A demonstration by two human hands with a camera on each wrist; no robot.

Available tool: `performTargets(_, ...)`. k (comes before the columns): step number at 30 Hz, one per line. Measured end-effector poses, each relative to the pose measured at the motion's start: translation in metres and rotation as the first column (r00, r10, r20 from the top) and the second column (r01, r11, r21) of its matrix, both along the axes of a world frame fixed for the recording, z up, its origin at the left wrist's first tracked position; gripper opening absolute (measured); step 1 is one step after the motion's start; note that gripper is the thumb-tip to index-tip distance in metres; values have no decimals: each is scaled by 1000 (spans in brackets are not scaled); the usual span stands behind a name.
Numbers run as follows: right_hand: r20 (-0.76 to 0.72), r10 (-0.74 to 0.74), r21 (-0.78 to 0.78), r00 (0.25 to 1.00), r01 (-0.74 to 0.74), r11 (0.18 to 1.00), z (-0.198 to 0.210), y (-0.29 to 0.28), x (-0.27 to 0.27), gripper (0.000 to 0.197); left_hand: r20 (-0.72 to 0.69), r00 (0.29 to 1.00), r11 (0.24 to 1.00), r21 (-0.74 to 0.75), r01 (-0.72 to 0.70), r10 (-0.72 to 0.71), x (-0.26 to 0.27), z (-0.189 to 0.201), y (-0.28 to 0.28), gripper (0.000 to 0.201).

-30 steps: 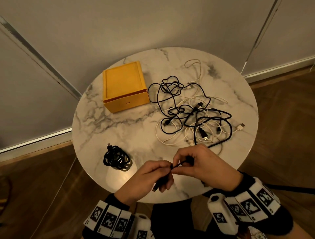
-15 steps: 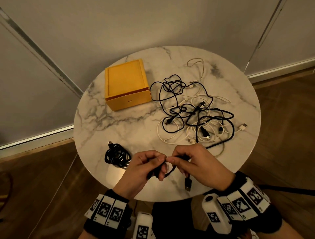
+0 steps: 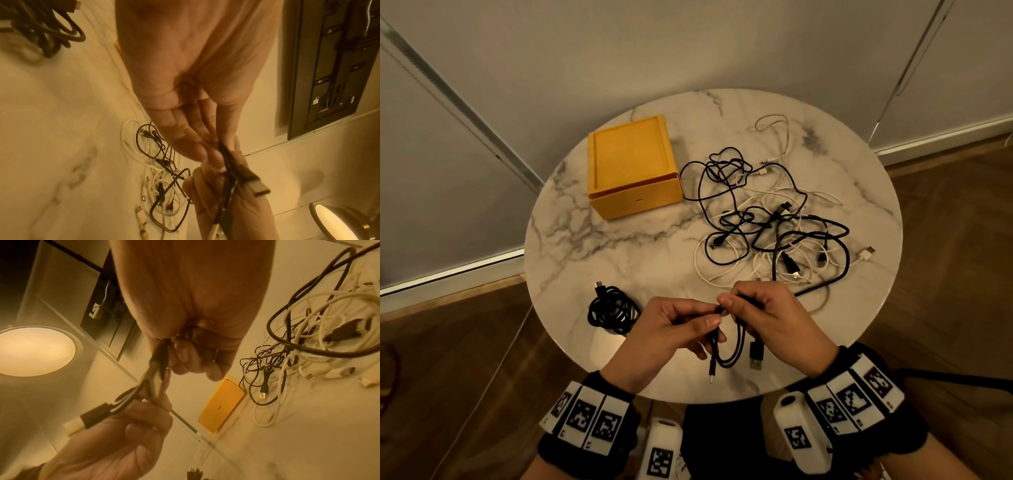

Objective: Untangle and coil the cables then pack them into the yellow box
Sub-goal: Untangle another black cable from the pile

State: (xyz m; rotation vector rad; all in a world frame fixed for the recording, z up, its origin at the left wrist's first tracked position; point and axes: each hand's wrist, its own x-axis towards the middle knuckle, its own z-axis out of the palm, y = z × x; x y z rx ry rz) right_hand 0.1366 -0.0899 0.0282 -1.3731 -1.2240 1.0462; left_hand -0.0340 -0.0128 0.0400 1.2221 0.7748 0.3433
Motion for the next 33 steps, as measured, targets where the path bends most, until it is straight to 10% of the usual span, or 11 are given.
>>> performTargets(9, -79, -127, -24, 989, 126, 992, -7, -15, 17, 18, -57, 990, 983, 139, -122, 131, -5, 3, 9, 20)
performTargets(16, 315, -140, 49, 939, 132, 990, -18, -12, 20, 6, -44, 996, 985, 157, -75, 83, -6, 10, 2, 16)
performTargets(24, -386, -313, -158, 868, 272, 949, -10, 1, 0, 12, -45, 993, 964, 249, -91, 106, -1, 8, -4, 16)
performTargets(33, -633, -313, -278, 708, 169, 946, -15, -1, -16, 13, -69, 974, 873, 461, -161, 216, 5, 2, -1, 17)
